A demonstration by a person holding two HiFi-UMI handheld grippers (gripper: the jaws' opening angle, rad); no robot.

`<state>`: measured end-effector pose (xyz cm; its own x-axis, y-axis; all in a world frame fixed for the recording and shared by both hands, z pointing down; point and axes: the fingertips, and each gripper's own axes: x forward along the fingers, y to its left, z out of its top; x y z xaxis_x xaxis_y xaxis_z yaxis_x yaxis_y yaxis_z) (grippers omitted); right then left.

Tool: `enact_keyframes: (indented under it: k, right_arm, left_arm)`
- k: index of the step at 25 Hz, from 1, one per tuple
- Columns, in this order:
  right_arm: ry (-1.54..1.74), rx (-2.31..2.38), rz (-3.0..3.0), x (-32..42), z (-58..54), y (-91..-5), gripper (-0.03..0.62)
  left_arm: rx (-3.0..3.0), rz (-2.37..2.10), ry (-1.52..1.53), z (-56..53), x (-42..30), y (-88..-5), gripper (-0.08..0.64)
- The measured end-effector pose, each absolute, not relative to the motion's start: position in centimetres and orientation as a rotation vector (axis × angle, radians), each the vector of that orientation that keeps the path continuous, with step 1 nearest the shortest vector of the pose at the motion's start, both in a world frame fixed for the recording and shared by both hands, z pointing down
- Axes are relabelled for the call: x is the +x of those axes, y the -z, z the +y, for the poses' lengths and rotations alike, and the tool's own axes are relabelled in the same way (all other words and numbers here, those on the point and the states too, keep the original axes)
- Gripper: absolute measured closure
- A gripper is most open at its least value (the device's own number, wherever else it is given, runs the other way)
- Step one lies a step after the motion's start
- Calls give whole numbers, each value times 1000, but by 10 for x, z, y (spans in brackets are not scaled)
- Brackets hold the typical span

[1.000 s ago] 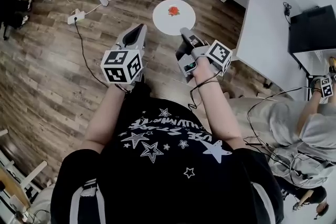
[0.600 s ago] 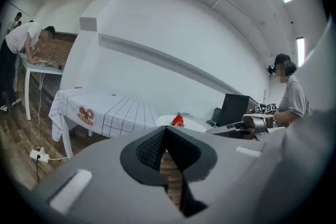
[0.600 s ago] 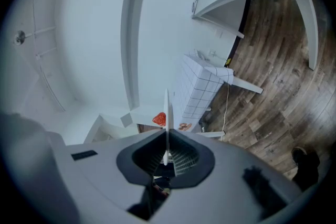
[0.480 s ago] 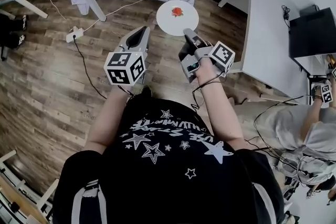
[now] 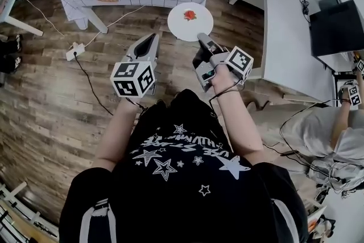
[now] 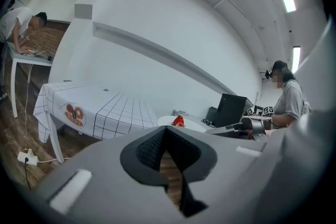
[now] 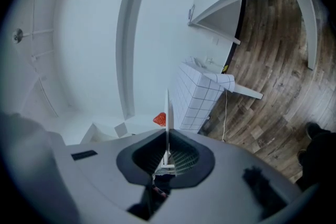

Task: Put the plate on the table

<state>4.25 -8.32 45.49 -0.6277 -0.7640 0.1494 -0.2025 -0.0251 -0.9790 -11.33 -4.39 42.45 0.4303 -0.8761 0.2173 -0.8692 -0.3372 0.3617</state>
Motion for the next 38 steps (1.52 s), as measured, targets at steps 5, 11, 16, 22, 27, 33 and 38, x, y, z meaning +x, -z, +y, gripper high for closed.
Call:
enact_keyframes:
  k: [5, 11, 16, 22, 27, 33, 38]
  right_arm:
    - [1719, -1067, 1814, 53, -104, -461, 569]
    - [1732, -1040, 1801, 51, -150, -461, 569]
    - [1748, -1031, 1800, 59, -194, -463, 569]
    - [1756, -1023, 1797, 72, -249, -464, 569]
    - [1745, -987, 1810, 79, -278, -462, 569]
    - [1756, -961, 1827, 91, -312, -457, 569]
    - [1768, -965, 1818, 95, -324, -462, 569]
  left_arm:
    - [2277, -1467, -7, -67, -105, -428, 551]
    - [2286, -1462, -41, -108, -103, -426, 551]
    - [2270, -1481, -55, -152, -99, -426, 551]
    - [2258, -1499, -82, -199, -92, -425, 551]
    - [2249, -1527, -78, -224, -87, -423, 551]
    - [2241, -1585, -58, -257, -80, -411, 551]
    - [2238, -1591, -72, -264, -75, -411, 551]
